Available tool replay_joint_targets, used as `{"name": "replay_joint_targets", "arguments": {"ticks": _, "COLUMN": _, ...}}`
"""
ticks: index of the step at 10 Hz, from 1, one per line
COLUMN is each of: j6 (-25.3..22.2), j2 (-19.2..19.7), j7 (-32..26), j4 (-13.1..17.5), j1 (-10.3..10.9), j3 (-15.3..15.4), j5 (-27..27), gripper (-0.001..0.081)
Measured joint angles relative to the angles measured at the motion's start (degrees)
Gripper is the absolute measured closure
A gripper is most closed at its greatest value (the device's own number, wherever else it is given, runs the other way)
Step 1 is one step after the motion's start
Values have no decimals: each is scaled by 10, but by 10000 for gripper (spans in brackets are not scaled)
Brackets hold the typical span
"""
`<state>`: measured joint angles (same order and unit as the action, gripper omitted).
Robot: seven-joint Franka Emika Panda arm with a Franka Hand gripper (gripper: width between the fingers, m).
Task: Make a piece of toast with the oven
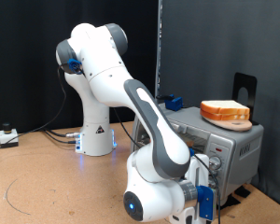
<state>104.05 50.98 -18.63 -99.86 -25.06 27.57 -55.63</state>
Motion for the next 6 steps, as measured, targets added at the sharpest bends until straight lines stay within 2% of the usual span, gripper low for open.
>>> {"name": "replay_joint_targets", "arguments": {"ticks": 2, "j6": -16, "j2": -1, "j7": 3, "j4": 1, "j1": -2, "j3": 1, "j5": -5, "gripper": 417}}
{"name": "replay_joint_targets", "arguments": {"ticks": 3, "j6": -20, "j2": -2, "j7": 4, "j4": 1, "j1": -3, "j3": 1, "j5": -8, "gripper": 417}}
{"name": "replay_joint_targets", "arguments": {"ticks": 4, "j6": -20, "j2": -2, "j7": 5, "j4": 1, "j1": -3, "j3": 0, "j5": -9, "gripper": 502}}
{"name": "replay_joint_targets", "arguments": {"ticks": 6, "j6": -20, "j2": -2, "j7": 7, "j4": 1, "j1": -3, "j3": 0, "j5": -11, "gripper": 502}}
